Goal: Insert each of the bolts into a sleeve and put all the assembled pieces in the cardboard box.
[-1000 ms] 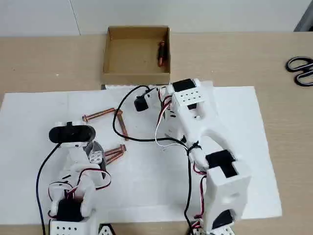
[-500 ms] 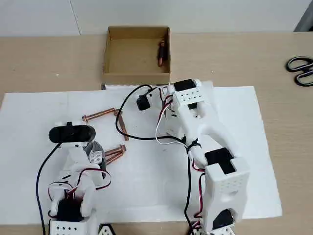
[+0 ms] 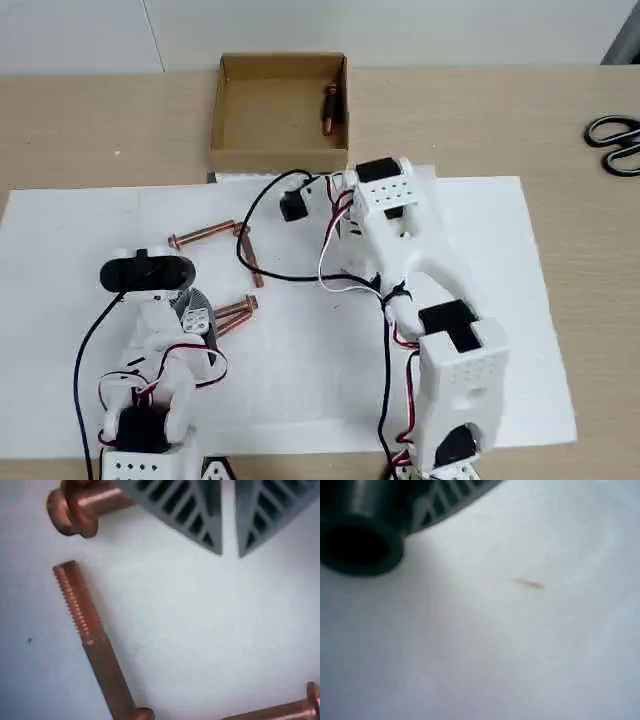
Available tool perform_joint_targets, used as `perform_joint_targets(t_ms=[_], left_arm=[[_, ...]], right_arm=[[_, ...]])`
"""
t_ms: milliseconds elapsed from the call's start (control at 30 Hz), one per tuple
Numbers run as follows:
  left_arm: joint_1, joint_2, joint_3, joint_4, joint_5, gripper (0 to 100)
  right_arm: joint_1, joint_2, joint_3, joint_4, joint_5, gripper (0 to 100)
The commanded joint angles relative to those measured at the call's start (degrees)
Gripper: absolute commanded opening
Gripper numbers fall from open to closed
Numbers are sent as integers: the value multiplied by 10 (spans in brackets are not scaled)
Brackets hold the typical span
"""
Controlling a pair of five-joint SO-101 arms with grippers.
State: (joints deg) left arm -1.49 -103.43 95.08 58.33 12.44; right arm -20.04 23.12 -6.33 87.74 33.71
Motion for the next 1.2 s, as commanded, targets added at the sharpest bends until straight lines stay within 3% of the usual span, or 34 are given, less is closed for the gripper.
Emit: perform_joint_targets(t_ms=[0, 233, 433, 633, 767, 1167], left_arm=[[-4, -4, -11, 0, 3, 6], [-4, -4, -12, 1, 4, 6], [0, -1, -83, 25, 47, 7], [0, 18, -177, 81, 43, 7], [-3, 123, -239, 84, 31, 7], [-3, 594, -626, 126, 65, 6]], right_arm=[[0, -75, -18, 19, -26, 14], [16, -175, -18, 76, -85, 14], [107, -246, 13, 97, -94, 14], [173, -313, 79, 94, -78, 13], [189, -352, 127, 93, -69, 13], [205, -415, 220, 65, -74, 13]])
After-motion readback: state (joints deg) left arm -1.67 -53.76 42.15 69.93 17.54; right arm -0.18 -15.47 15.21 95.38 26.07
